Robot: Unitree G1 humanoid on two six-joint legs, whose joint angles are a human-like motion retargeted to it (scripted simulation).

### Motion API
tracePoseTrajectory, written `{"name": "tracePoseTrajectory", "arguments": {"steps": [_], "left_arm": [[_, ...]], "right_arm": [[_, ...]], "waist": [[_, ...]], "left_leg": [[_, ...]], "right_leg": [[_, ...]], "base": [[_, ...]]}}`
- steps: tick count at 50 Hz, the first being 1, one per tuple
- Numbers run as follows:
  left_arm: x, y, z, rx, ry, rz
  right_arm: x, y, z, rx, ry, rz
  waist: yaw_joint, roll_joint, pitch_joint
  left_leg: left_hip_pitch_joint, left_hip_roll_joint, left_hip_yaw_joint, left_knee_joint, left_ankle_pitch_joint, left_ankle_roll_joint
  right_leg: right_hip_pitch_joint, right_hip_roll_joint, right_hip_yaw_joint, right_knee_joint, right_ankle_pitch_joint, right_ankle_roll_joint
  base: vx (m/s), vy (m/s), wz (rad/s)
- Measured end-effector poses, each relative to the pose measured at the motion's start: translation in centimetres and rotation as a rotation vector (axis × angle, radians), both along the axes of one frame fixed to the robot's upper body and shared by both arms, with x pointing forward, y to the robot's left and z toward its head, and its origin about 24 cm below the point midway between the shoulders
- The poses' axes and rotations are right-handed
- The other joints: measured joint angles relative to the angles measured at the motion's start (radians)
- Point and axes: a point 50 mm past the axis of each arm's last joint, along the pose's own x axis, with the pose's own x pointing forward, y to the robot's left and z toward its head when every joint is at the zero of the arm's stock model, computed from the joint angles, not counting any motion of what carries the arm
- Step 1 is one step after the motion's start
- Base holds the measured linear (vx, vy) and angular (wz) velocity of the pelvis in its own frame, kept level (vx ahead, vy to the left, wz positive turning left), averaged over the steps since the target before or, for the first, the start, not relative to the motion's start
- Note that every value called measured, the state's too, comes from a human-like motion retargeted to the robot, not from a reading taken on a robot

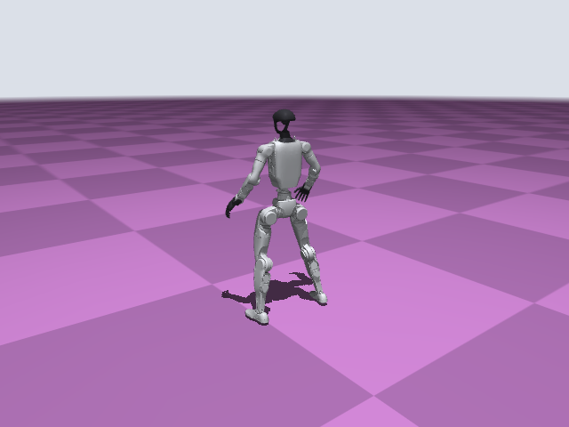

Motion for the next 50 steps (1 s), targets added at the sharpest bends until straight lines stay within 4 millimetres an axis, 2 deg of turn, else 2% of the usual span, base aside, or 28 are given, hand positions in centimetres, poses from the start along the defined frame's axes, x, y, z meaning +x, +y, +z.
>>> {"name": "tracePoseTrajectory", "arguments": {"steps": [5, 10, 15, 21, 26, 31, 35, 40, 45, 50], "left_arm": [[-5.1, 0.1, -2.5, -0.088, 0.132, 0.202], [-9.1, 0.0, -4.0, -0.132, 0.25, 0.31], [-11.6, 0.5, -4.5, -0.118, 0.328, 0.338], [-13.0, 1.0, -4.3, -0.101, 0.336, 0.361], [-12.7, 1.1, -4.1, -0.066, 0.331, 0.309], [-10.5, 1.2, -3.4, -0.016, 0.27, 0.195], [-8.2, 1.2, -2.1, -0.063, 0.136, 0.208], [-6.5, 1.5, 0.7, -0.169, -0.089, 0.318], [-5.6, 1.6, 3.0, -0.176, -0.197, 0.246], [-4.7, 1.5, 3.0, -0.165, -0.186, 0.219]], "right_arm": [[-2.6, -0.1, -1.4, 0.002, 0.068, -0.078], [-5.0, 0.0, -2.4, 0.046, 0.145, -0.123], [-7.1, -0.2, -3.3, 0.064, 0.215, -0.176], [-8.1, -0.6, -3.6, 0.063, 0.234, -0.232], [-7.5, -0.6, -3.4, 0.059, 0.202, -0.23], [-6.2, 0.1, -3.0, 0.074, 0.132, -0.219], [-5.1, 0.5, -2.1, 0.069, 0.051, -0.197], [-3.5, 0.4, 0.5, 0.047, -0.132, -0.179], [-3.8, 0.2, 3.7, 0.074, -0.28, -0.141], [-4.5, -0.1, 3.7, 0.066, -0.249, -0.132]], "waist": [[0.01, 0.002, -0.002], [0.018, 0.007, 0.01], [0.019, 0.013, 0.025], [0.016, 0.021, 0.041], [0.009, 0.024, 0.064], [0.012, 0.018, 0.102], [0.02, 0.012, 0.143], [0.01, 0.006, 0.226], [-0.005, 0.0, 0.31], [-0.005, 0.0, 0.395]], "left_leg": [[0.004, -0.004, 0.011, 0.016, -0.013, 0.002], [0.002, -0.009, 0.014, 0.01, -0.019, 0.003], [-0.008, -0.017, 0.006, 0.006, -0.022, 0.003], [-0.022, -0.02, -0.001, 0.005, -0.025, 0.004], [-0.027, -0.02, -0.006, 0.006, -0.025, 0.004], [-0.029, -0.018, -0.01, 0.006, -0.024, 0.008], [-0.032, -0.017, -0.009, 0.007, -0.022, 0.009], [-0.053, -0.016, -0.012, 0.007, -0.013, 0.009], [-0.142, -0.014, -0.014, 0.07, -0.013, 0.004], [-0.19, -0.018, -0.017, -0.019, 0.04, 0.012]], "right_leg": [[0.003, -0.005, 0.01, 0.003, -0.007, -0.001], [-0.003, -0.011, 0.01, 0.002, -0.013, -0.003], [-0.004, -0.019, 0.001, -0.007, -0.016, -0.003], [-0.011, -0.023, -0.006, -0.009, -0.018, -0.004], [-0.015, -0.022, -0.009, -0.004, -0.019, -0.004], [-0.013, -0.021, -0.013, -0.006, -0.018, -0.005], [-0.017, -0.019, -0.009, -0.006, -0.017, -0.004], [-0.037, -0.017, -0.007, -0.005, -0.008, 0.0], [-0.086, -0.023, -0.012, -0.014, 0.017, 0.008], [-0.182, -0.01, 0.009, -0.031, 0.066, 0.013]], "base": [[0.09, 0.03, -0.11], [0.01, 0.01, -0.01], [0.0, 0.0, 0.0], [0.0, 0.0, 0.0], [0.0, 0.0, 0.0], [0.0, 0.0, 0.0], [0.0, 0.0, 0.0], [-0.02, 0.0, 0.01], [-0.08, 0.01, 0.07], [-0.13, 0.01, -0.12]]}}
